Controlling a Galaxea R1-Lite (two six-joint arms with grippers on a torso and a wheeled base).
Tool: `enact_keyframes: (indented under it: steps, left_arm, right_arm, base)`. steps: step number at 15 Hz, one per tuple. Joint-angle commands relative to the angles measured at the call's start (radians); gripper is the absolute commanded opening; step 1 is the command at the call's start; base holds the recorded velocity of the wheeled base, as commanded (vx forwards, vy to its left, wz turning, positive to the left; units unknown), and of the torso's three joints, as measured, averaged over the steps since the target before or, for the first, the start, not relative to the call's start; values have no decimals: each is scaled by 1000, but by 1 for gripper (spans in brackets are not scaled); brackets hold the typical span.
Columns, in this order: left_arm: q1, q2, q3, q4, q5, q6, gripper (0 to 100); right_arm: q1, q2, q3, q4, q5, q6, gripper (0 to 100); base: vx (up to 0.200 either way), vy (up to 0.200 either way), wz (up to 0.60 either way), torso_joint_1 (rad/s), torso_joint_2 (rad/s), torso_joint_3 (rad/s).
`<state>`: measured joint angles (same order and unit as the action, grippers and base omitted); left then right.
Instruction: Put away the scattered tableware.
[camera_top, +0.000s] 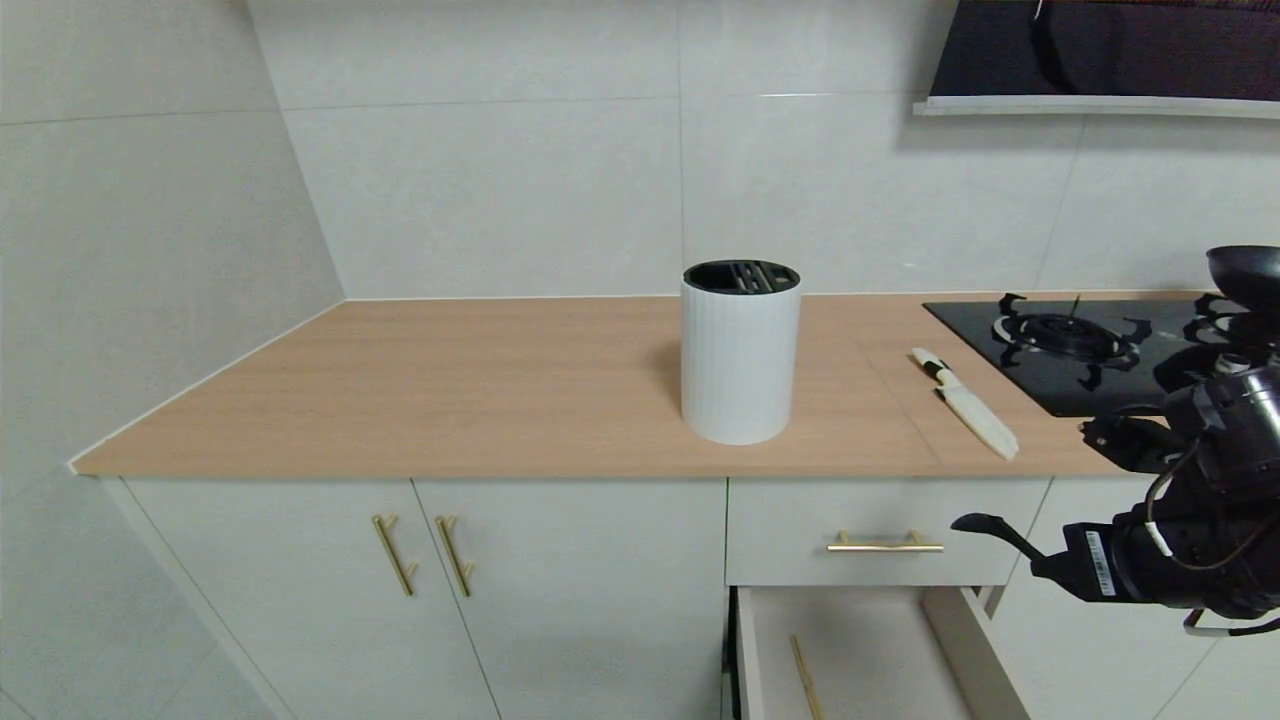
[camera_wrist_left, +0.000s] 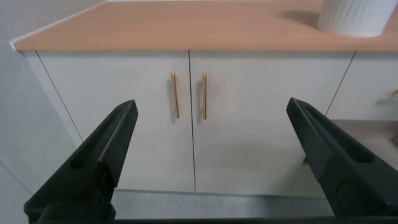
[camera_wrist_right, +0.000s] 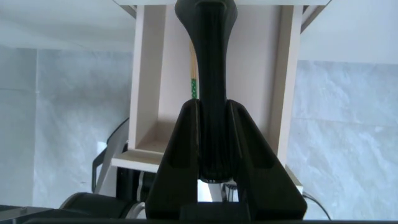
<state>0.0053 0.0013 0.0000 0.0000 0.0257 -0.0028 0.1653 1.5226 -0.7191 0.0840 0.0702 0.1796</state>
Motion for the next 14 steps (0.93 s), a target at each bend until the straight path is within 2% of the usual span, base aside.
enact_keyframes:
  steps: [1,14]
  left_arm:
    - [1,0,0,0,0,0,100]
    - [1,0,0,0,0,0,100]
  right_arm:
    - [0,4,1,0,0,0,0]
    - [0,8,9,0,2,-20,0]
  base:
    - [0,0,0,-183,452,251]
    - [0,0,0,-186,482,291]
